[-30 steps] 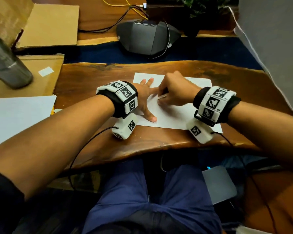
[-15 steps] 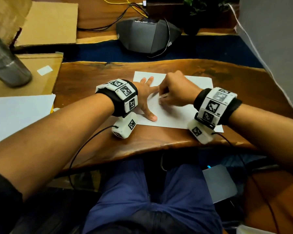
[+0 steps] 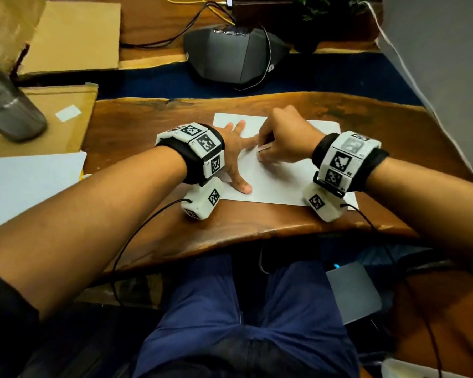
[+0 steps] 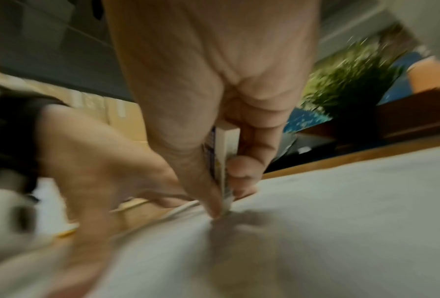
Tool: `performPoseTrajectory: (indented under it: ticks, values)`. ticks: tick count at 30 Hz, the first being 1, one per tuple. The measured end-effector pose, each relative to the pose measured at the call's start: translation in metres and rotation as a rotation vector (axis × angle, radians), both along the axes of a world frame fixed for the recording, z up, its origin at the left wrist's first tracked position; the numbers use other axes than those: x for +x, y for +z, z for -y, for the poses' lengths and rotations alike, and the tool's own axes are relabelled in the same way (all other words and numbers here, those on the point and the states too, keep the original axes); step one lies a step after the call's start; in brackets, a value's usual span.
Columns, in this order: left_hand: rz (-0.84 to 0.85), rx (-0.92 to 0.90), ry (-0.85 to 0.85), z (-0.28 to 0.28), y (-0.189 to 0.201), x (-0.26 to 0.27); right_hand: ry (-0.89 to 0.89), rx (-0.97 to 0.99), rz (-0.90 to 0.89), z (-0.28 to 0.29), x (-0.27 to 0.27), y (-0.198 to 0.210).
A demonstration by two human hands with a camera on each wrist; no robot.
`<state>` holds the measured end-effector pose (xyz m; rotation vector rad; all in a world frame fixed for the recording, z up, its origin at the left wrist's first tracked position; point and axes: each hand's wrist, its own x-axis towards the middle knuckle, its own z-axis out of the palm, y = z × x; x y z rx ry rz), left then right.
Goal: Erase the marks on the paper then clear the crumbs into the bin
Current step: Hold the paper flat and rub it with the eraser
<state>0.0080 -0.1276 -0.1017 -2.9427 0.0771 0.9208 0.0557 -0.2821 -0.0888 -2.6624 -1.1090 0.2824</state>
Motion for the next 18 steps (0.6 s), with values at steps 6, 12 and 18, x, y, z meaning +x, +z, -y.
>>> performPoseTrajectory:
  ticks: [6,12,18]
  values:
    - [0.011,-0.014,0.012,0.004,0.001,-0.002,-0.07,0.027,0.01,0.003,0.008,-0.001]
    - [0.046,-0.076,-0.056,0.014,0.011,-0.005,0.003,-0.001,-0.037,0.002,-0.003,0.0]
    - [0.035,-0.103,-0.043,0.008,0.009,-0.007,0.076,-0.01,-0.075,0.0,-0.022,0.0]
